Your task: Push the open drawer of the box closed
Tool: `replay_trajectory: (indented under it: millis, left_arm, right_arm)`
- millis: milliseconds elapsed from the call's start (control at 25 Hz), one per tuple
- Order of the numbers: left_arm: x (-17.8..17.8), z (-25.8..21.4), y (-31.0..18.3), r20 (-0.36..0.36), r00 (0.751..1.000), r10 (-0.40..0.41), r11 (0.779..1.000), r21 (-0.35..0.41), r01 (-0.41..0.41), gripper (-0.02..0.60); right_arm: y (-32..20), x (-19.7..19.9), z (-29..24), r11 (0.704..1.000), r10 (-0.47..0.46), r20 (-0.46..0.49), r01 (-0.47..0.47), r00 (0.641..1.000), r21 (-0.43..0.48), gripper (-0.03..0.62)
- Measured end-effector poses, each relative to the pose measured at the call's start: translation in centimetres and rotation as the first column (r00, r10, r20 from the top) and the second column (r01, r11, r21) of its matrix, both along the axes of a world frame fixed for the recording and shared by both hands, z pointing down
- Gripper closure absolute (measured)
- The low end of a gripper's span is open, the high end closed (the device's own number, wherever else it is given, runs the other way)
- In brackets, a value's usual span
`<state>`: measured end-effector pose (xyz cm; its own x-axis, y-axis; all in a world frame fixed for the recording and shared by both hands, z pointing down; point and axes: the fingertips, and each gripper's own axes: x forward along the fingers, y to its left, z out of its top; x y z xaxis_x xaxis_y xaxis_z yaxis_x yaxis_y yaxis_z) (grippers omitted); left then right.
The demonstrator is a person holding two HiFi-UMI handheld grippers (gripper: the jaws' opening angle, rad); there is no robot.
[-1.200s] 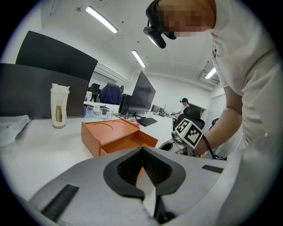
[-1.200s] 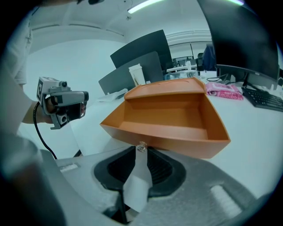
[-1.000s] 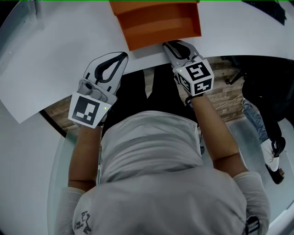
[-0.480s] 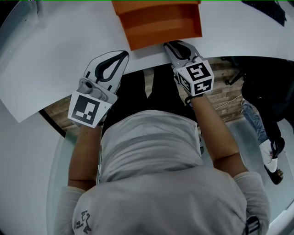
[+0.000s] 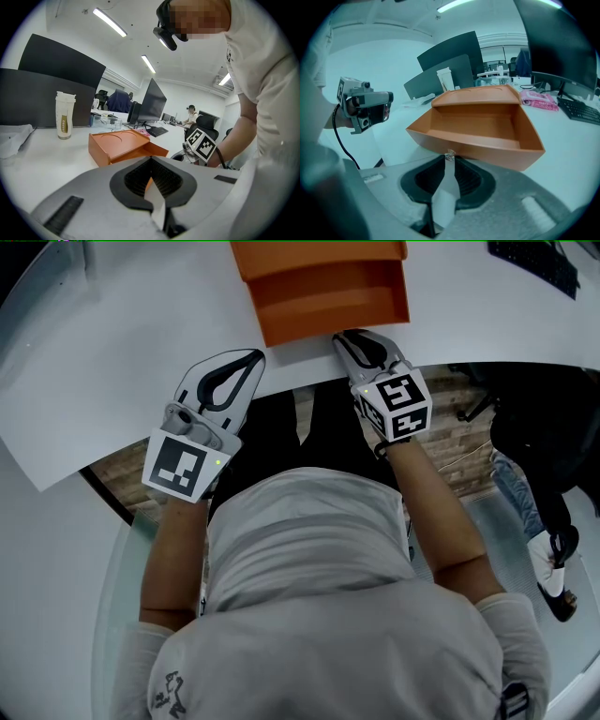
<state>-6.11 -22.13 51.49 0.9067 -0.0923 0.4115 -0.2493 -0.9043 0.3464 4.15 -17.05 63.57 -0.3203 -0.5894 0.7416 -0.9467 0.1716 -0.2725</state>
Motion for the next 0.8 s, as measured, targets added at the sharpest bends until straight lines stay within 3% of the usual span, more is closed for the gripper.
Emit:
replay_trajectory:
  millis: [800]
  left_arm:
    - [-0.3,0.3,-3.3,0.007,0.998,-0.057,0.998,-0.035,0.057,0.583]
  right_arm:
    - [-5.4,0.9,0.1,0.999,-0.052,-0.008,0.052,0.999,0.005,0.526]
